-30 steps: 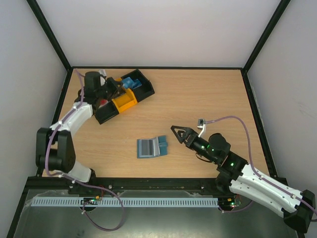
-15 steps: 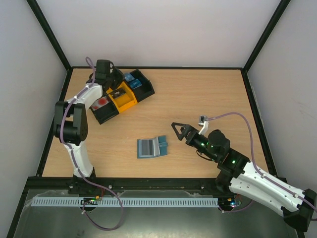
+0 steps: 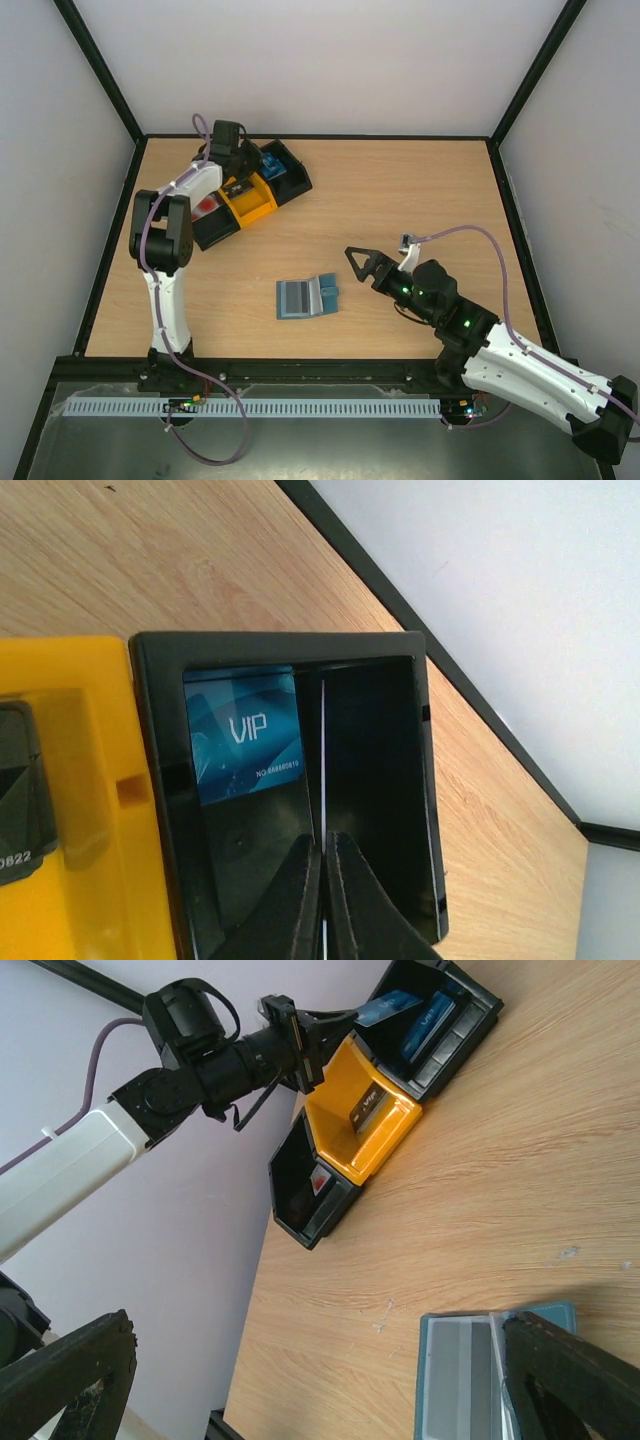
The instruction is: Take the credit cards out of the card holder
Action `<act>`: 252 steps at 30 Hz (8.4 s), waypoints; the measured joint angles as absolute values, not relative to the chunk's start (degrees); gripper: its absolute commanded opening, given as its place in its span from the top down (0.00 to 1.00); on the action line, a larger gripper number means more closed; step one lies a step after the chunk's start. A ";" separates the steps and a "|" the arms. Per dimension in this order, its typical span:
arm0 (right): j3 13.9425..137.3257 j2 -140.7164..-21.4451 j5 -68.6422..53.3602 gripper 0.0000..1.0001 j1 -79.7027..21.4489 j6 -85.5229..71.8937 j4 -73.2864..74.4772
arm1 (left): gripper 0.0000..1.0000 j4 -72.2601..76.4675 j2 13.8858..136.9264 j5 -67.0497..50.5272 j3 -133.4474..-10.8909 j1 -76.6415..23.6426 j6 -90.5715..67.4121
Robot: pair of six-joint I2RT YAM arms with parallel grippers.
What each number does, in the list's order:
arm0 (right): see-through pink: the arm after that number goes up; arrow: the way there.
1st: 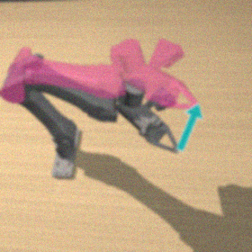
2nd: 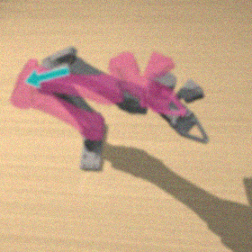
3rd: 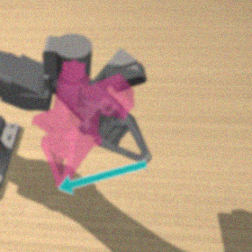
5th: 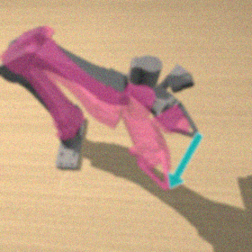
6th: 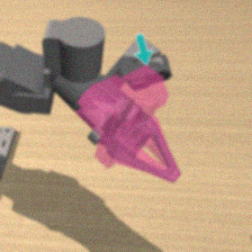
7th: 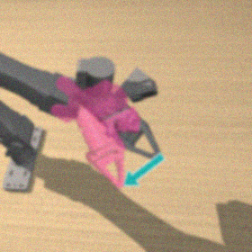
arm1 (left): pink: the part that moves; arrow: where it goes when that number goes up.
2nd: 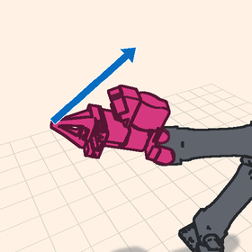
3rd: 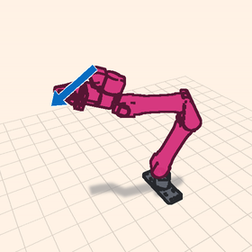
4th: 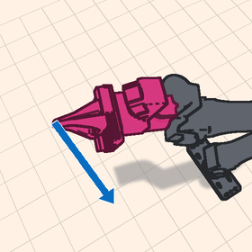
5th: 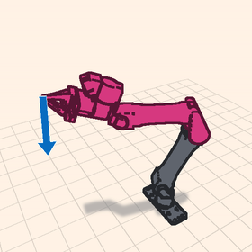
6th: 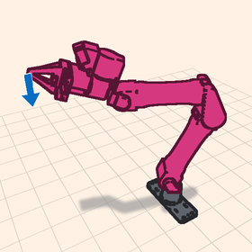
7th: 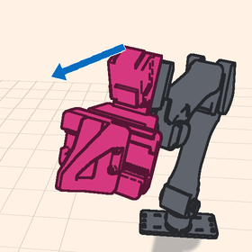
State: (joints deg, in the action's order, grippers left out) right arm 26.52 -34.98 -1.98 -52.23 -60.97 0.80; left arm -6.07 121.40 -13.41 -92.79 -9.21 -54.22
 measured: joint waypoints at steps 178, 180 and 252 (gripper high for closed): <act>39.48 -91.44 -6.00 0.81 -60.47 -60.29 -8.43 | 0.21 1.10 82.02 -38.44 -31.77 -18.13 -39.97; 39.29 -91.68 -5.78 0.84 -60.47 -60.18 -8.47 | 0.21 1.30 82.02 -38.98 -31.40 -18.13 -40.21; 29.34 -91.50 -5.69 0.95 -60.47 -61.98 -22.13 | 0.12 11.60 79.92 -39.03 -28.40 -28.32 -49.93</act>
State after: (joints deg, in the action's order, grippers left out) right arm 29.34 -91.50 -5.69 -60.47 -61.98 -22.13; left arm 11.60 79.92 -39.03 -28.40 -28.32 -49.93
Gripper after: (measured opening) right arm 0.050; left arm 0.881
